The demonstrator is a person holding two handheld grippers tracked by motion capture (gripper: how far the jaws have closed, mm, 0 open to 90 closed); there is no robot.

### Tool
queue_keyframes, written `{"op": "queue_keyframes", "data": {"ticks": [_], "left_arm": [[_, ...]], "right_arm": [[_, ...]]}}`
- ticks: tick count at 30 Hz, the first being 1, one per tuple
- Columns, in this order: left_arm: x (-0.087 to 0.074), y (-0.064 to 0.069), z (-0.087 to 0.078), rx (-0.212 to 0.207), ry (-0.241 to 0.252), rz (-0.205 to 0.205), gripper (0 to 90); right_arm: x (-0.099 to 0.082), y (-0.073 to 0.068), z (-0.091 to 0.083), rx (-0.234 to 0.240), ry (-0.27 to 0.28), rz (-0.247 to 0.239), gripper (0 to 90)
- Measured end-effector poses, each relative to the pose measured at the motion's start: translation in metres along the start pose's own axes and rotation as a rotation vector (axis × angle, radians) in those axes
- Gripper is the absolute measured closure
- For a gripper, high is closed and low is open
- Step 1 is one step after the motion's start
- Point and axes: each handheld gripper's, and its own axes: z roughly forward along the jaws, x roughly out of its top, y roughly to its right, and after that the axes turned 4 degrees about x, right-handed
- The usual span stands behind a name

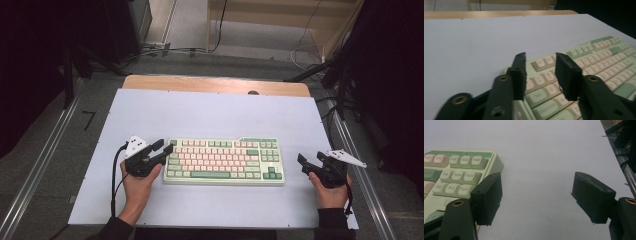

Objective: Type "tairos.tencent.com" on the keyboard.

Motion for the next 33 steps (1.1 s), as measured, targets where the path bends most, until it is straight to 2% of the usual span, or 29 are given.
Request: {"op": "queue_keyframes", "data": {"ticks": [4,7,8,9,15,21,33], "left_arm": [[0.003,0.011,0.008,-0.088,-0.009,0.037,82.4],[0.004,0.021,0.019,-0.138,-0.033,0.057,89.3],[0.004,0.021,0.019,-0.138,-0.033,0.057,90.0],[0.005,0.028,0.026,-0.157,-0.049,0.071,90.0],[0.005,0.045,0.049,-0.167,-0.121,0.097,90.0],[0.003,0.055,0.067,-0.181,-0.192,0.11,90.0],[0.002,0.058,0.076,-0.19,-0.231,0.119,89.3]], "right_arm": [[0.0,-0.001,0.0,0.0,-0.003,-0.003,22.8],[0.0,-0.001,0.0,0.0,-0.003,-0.001,22.8],[0.0,-0.001,0.0,0.002,-0.003,-0.001,22.8],[0.0,-0.001,0.0,0.002,-0.003,-0.001,22.8],[0.0,0.0,0.0,0.006,-0.002,-0.002,22.8],[0.0,0.0,0.0,0.008,-0.004,0.002,22.8],[-0.001,0.0,0.0,0.009,-0.005,0.002,23.0]]}}
